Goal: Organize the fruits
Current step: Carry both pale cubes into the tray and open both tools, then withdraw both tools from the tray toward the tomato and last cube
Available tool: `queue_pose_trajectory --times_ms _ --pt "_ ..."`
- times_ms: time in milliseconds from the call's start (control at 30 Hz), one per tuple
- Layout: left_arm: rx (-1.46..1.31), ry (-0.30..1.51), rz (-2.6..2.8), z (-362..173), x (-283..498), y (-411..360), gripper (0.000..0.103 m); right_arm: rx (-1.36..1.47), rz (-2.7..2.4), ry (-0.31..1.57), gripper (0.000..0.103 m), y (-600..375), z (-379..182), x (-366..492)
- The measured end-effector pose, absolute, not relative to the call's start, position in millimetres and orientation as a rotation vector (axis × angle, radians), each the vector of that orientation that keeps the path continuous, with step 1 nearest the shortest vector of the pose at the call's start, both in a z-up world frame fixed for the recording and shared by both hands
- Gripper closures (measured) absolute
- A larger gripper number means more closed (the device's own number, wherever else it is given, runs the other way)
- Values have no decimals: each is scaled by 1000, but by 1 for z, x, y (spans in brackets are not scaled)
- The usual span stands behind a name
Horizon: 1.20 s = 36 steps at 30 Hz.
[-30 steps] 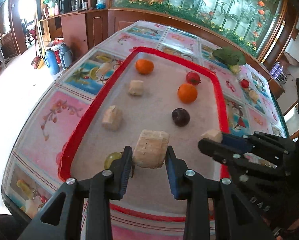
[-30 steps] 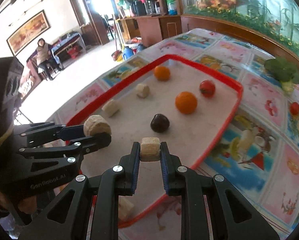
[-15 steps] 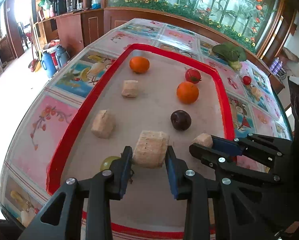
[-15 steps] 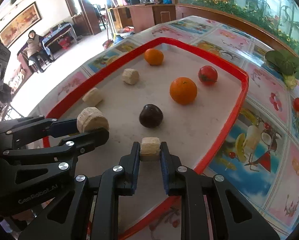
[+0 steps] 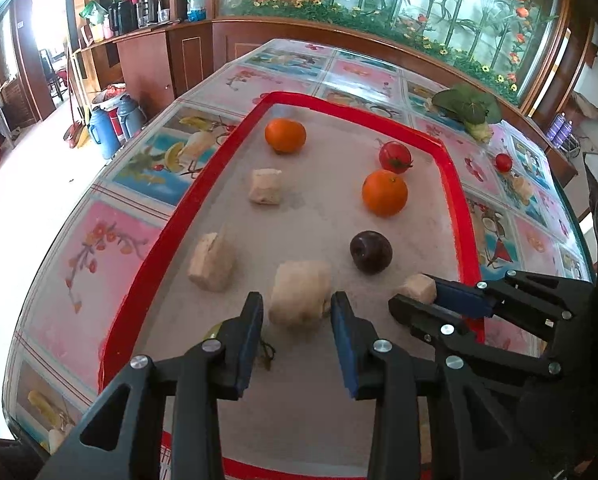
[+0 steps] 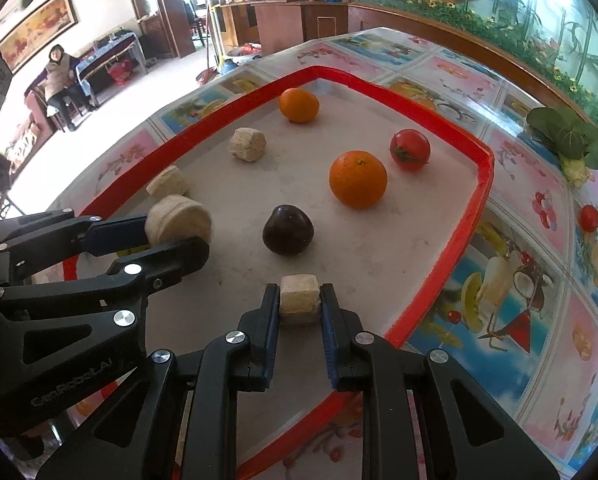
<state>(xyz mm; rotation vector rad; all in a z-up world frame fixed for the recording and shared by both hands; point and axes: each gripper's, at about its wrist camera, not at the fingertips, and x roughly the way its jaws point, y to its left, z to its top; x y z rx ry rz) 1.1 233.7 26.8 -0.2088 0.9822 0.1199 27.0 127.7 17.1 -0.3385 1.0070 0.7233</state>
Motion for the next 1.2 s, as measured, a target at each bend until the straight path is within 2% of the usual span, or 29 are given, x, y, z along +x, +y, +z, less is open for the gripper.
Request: queue_pose_trajectory --times_ms 167,300,533,733,800,967,1200 --pt "-198 962 147 32 -4 236 48 -353 710 1004 82 127 19 25" --pt "-201 959 159 33 -7 237 46 -352 706 1000 77 124 22 23" --pt "-208 947 191 39 -16 239 39 -357 713 988 76 118 32 14" --pt "-189 918 239 52 -25 231 27 -330 745 968 76 101 47 -1" --pt "-179 901 232 58 -26 223 26 -318 751 964 74 90 52 -6" --pt "-129 890 188 69 -16 189 16 -258 717 969 74 54 58 0" --pt "-73 919 78 72 8 130 13 -178 556 977 73 -16 50 42"
